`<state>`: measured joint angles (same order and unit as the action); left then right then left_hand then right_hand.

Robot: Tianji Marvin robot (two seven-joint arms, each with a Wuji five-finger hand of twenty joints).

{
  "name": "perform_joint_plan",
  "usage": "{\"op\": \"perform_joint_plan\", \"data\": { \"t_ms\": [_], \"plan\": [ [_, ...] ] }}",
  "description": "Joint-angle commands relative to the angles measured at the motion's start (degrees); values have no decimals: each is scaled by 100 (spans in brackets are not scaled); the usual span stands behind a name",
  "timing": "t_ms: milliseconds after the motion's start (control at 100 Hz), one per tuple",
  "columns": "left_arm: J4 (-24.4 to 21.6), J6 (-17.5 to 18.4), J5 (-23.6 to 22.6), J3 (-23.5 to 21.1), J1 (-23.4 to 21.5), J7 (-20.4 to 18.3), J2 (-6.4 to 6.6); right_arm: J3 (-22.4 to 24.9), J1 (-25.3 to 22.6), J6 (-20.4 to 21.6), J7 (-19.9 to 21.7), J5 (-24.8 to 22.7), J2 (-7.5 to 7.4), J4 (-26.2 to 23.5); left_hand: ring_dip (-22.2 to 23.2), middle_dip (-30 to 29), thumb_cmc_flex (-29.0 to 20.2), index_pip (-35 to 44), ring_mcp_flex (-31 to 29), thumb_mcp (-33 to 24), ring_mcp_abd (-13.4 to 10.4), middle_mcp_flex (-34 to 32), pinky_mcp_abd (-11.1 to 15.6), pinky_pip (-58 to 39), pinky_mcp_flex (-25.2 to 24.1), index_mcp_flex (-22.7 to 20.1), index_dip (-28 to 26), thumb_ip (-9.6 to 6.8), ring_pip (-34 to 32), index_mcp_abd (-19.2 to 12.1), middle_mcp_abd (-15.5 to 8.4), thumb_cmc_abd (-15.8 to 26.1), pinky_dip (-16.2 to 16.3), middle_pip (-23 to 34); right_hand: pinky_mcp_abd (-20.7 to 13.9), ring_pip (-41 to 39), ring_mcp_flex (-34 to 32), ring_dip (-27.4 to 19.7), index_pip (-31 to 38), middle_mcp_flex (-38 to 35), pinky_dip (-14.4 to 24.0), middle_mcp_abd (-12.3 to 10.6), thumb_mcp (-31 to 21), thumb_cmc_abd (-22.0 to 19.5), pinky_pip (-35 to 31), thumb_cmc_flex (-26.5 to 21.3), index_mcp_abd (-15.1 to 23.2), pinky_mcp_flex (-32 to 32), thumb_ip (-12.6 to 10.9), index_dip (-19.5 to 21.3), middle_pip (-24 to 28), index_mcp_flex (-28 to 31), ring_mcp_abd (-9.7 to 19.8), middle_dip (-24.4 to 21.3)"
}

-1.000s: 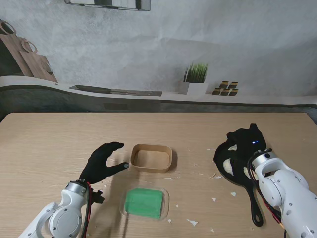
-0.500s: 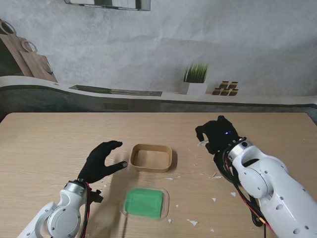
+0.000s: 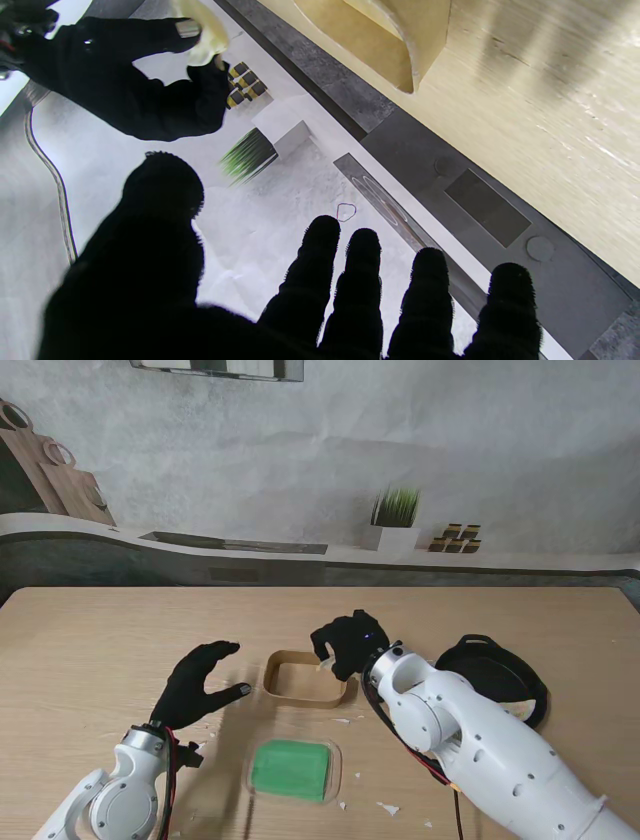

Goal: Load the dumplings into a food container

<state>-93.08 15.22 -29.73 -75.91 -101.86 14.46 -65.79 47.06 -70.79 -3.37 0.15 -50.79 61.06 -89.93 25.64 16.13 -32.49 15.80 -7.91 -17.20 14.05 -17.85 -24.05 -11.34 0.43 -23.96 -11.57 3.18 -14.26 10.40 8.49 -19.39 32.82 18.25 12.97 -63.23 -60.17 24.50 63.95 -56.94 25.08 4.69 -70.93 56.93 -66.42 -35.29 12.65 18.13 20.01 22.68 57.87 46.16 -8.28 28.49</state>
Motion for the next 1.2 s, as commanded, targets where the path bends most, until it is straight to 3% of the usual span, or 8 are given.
{"op": "perform_joint_plan", "data": {
  "t_ms": [0, 300, 520, 690, 800, 930, 1010, 1190],
  "plan": [
    [-91, 7, 11, -21, -66, -51, -19, -136, 111, -10, 39, 36, 187, 159, 73, 55, -161, -86, -95, 46, -117, 42, 166, 256, -60, 24, -32, -162, -44, 28, 102, 152, 74, 31, 191, -123, -202, 78, 327, -242, -110, -162, -681, -278, -197, -411, 1, 3, -152, 183, 324, 227, -151, 190],
    [-201, -23, -5, -79, -139, -13, -26, -1129, 894, -289, -305, 469, 439, 1114, 72, 53, -165, -89, -96, 48, -107, 40, 165, 255, -58, 20, -30, -162, -43, 27, 96, 152, 71, 27, 145, -149, -91, 119, 351, -131, -104, -197, -645, -402, -233, -400, 68, -35, -176, 220, 378, 133, -110, 207],
    [-233, -22, -14, -103, -158, 6, -30, -1548, 1218, -374, -299, 672, 547, 1570, 71, 55, -171, -92, -96, 47, -112, 30, 156, 253, -56, 14, -29, -163, -41, 35, 103, 153, 71, 30, 48, -233, 157, 243, 396, 99, -83, -283, -497, -625, -250, -386, 155, -139, -237, 253, 544, -50, -36, 136],
    [-236, -39, -6, -99, -161, 9, -32, -1583, 1212, -497, -209, 684, 532, 1571, 72, 57, -185, -88, -99, 41, -106, 29, 170, 250, -51, 6, -32, -164, -43, 30, 115, 159, 72, 31, 38, -225, 210, 314, 286, 164, -73, -273, -406, -641, -245, -268, 202, -176, -216, 100, 546, -89, -9, 11],
    [-237, -51, -8, -84, -157, 4, -30, -1558, 1163, -534, -5, 634, 462, 1453, 72, 57, -188, -82, -99, 40, -101, 24, 165, 250, -52, -3, -35, -164, -43, 30, 120, 160, 73, 31, -15, -15, 620, 340, 50, 599, -89, -264, -217, -753, -129, 42, -15, -390, -183, -195, 374, -589, 27, -167],
    [-228, -34, -19, -87, -157, 10, -30, -1552, 1142, -605, 218, 636, 405, 1362, 73, 56, -186, -75, -97, 43, -107, 27, 159, 250, -55, 2, -42, -163, -43, -9, 116, 162, 73, 28, -160, 522, 1612, 518, -485, 1651, -17, -360, -40, -1150, 239, 545, -339, -854, -481, -340, 288, -1243, 103, -289],
    [-241, -28, -32, -98, -161, 21, -31, -1539, 1121, -654, 271, 644, 394, 1314, 72, 56, -188, -68, -99, 45, -103, 26, 161, 250, -55, 11, -49, -163, -43, -10, 116, 161, 73, 28, -246, 683, 2086, 646, -936, 2178, 169, -387, 71, -1370, 435, 817, -481, -1026, -1124, 138, 132, -1572, 122, -74],
    [-277, -27, -43, -122, -175, 46, -35, -1289, 941, -562, 393, 514, 301, 1000, 72, 57, -184, -55, -105, 53, -108, 17, 164, 250, -53, 7, -61, -163, -44, -14, 120, 162, 72, 26, -451, 988, 3022, 613, -1190, 3137, 223, -428, 304, -1437, 660, 1008, -529, -1398, -1120, 242, -42, -2351, 220, -114]
  ]
}}
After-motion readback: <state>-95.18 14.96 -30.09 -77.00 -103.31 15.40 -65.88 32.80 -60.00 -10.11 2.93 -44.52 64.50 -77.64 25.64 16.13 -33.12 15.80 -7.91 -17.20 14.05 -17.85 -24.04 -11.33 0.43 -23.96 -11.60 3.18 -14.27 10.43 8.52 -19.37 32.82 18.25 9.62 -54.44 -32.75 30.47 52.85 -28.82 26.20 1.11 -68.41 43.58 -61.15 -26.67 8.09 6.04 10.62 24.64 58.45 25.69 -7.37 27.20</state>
